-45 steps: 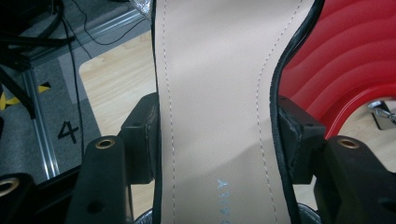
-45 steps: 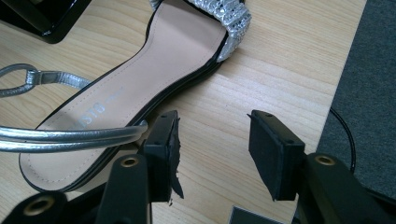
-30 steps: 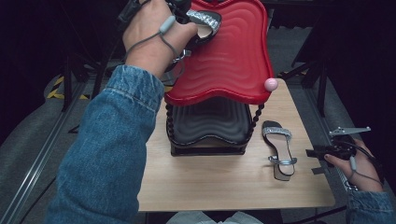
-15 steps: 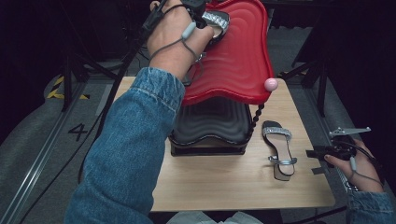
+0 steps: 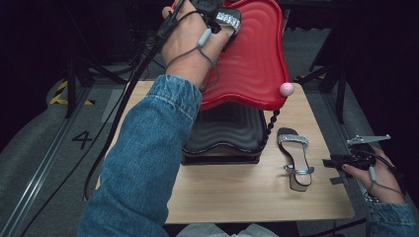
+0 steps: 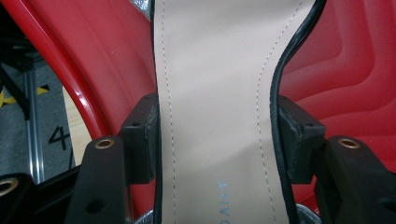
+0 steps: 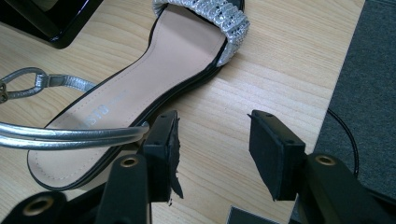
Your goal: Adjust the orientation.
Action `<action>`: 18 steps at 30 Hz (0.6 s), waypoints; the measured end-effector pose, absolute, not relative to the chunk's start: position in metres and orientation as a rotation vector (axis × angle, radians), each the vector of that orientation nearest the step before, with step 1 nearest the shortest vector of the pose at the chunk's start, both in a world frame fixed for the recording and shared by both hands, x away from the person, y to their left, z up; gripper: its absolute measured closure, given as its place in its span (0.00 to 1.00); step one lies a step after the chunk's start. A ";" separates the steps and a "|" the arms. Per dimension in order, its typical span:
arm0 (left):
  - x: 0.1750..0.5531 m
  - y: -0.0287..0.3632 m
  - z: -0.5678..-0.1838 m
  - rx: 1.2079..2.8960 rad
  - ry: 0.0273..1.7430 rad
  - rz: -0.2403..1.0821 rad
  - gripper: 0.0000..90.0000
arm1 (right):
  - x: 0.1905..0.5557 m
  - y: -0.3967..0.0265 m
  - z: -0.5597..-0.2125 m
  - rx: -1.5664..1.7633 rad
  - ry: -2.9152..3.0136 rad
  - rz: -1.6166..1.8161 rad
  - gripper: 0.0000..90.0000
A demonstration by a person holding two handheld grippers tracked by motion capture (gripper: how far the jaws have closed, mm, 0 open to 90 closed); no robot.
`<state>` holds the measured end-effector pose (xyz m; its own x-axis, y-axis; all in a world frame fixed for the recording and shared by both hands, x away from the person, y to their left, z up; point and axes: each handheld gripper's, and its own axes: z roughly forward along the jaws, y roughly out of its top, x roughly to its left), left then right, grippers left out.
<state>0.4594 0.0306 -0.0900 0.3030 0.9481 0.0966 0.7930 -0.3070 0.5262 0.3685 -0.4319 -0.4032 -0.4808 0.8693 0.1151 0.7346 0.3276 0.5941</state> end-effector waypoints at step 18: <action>0.460 0.030 -0.102 2.198 1.574 0.567 0.47 | 0.368 -0.430 -0.404 1.453 2.378 0.869 0.59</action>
